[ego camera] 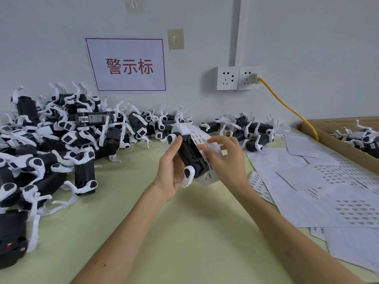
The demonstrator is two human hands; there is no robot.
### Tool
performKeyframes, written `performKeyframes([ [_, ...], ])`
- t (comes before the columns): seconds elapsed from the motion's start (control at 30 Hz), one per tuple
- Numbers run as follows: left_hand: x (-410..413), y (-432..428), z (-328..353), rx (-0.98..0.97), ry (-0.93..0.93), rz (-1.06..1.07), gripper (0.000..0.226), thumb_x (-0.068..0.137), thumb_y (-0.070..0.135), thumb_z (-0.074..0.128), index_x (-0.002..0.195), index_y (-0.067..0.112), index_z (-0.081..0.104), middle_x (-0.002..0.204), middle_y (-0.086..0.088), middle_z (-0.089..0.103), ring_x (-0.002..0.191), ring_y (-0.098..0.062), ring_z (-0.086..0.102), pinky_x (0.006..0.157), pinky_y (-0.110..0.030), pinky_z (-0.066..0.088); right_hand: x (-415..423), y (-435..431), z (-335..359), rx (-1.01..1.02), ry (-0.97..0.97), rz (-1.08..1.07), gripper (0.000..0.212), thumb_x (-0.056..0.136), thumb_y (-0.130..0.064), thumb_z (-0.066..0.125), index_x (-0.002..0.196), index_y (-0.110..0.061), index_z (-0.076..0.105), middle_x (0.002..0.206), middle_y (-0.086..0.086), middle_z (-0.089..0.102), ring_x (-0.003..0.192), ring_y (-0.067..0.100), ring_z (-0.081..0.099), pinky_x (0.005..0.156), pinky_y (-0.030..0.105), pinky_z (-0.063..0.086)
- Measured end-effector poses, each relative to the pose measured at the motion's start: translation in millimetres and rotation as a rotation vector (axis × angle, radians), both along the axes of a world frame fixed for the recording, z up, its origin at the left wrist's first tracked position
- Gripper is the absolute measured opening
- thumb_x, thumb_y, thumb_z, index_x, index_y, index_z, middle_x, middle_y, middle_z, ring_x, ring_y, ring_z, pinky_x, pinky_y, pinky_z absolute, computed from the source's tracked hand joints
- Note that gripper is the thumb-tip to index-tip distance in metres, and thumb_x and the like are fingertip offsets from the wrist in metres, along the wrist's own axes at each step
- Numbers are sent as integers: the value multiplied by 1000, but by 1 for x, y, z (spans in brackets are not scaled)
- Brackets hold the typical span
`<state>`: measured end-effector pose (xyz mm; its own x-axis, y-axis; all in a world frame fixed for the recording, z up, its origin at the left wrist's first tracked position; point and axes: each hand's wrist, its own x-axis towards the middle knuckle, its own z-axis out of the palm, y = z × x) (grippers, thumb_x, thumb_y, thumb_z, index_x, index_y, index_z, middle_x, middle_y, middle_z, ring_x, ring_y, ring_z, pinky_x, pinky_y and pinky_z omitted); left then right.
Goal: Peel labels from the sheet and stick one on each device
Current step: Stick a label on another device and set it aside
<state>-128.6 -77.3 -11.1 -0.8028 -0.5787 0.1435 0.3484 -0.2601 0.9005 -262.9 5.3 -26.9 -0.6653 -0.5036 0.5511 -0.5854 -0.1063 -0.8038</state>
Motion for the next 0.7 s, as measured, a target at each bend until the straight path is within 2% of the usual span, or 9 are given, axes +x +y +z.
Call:
performKeyframes([
  [0.07,-1,1,0,-13,5,7,63,83,64,62,114,10,76,127,-14,71,98,-29,68,84,-40,54,0,0,0,-3,59,-41,17,87,-35,81,101,-28,74,111,-10,56,109,16,55,93,28,43],
  [0.17,-2,-1,-3,-73,-18,19,54,93,62,50,103,19,81,126,-11,72,103,-24,68,95,-42,49,1,0,-1,-9,99,-67,16,87,-36,81,96,-26,75,108,-8,58,110,19,53,94,26,40],
  [0.2,-1,-1,-3,-92,-32,17,55,95,61,47,103,20,82,125,-9,73,105,-21,69,98,-41,50,1,0,-1,-10,101,-68,13,87,-33,81,95,-25,75,106,-8,59,109,19,53,93,26,41],
  [0.27,-1,-1,-4,-99,-53,-1,59,96,61,45,108,16,81,124,-7,74,108,-18,70,92,-32,53,0,0,-1,0,105,-64,7,88,-23,80,93,-22,75,103,-7,62,105,17,56,88,25,43],
  [0.37,-1,-2,-5,-110,-62,-26,62,95,61,45,112,13,80,121,-7,75,110,-17,70,85,-24,55,-2,2,-1,16,92,-59,8,87,-16,79,90,-20,73,96,-12,63,92,4,58,74,10,39],
  [0.53,-3,-3,-9,-164,-118,-22,64,91,67,48,116,16,78,112,-2,76,99,-17,71,86,-39,51,-1,4,2,20,-12,-33,8,86,-11,78,88,-16,73,89,-11,70,85,4,62,72,10,43],
  [0.7,-5,-2,-10,-160,-131,0,65,84,68,56,119,18,77,124,-7,73,110,-20,70,97,-43,49,1,6,4,25,-59,-7,6,87,-8,74,85,-13,71,86,-7,72,83,4,62,69,10,42],
])
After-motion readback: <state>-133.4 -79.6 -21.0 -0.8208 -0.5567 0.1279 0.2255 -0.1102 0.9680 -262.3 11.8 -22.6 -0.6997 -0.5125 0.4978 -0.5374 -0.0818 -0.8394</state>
